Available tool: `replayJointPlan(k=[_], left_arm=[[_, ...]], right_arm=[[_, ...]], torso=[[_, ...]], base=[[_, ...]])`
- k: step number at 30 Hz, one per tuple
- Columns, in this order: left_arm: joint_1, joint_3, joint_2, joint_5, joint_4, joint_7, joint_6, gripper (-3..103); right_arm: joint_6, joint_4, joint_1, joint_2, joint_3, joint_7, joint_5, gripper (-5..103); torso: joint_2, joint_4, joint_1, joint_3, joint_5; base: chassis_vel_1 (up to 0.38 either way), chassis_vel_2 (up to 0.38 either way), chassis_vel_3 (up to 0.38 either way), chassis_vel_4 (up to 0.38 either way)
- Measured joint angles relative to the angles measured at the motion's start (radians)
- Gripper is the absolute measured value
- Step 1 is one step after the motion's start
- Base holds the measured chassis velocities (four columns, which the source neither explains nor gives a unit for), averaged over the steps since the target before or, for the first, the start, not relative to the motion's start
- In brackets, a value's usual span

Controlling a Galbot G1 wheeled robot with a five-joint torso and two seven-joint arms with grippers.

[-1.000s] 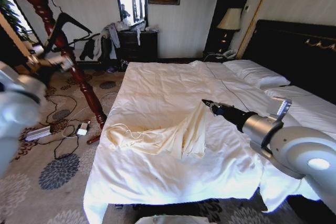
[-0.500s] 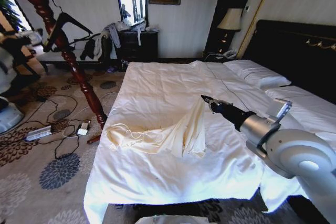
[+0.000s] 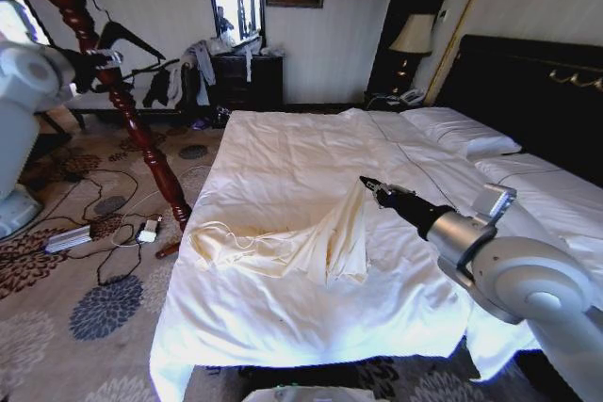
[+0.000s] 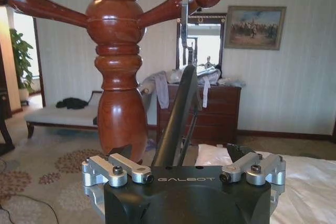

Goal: Pick up the clothes from the bed and hang them on the clothes hanger.

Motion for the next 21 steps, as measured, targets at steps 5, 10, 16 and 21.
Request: replayJointPlan(k=[5,10,16,21], left_arm=[[-0.031,0.01,-0.017,-0.062,0.032,-0.011,0.053,101],[-0.034,0.006,-0.023,-0.081,0.038,-0.024,0.065,89],[-0.037,0.006,-0.033,-0.082,0.045,-0.028,0.065,62],[-0.036,0.007,-0.034,-0.084,0.044,-0.026,0.063,52]], right_arm=[[0.0,0.0,0.003,-0.002,0.0,0.001,-0.001,0],[0.0,0.0,0.003,0.001,-0.006,0.001,-0.006,0],[0.0,0.0,0.003,0.003,-0.01,0.002,-0.01,0],[0.001,0.0,0.001,0.006,-0.011,0.004,-0.011,0]], torso=[[0.0,0.0003,0.0,0.0,-0.0006],[0.0,0.0003,0.0,0.0,-0.0005],[0.0,0.0,0.0,0.0,-0.0003],[0.0,0.0002,0.0,0.0,-0.0005]], base=[[0.0,0.0,0.0,0.0],[0.0,0.0,0.0,0.0],[0.0,0.0,0.0,0.0],[0.0,0.0,0.0,0.0]])
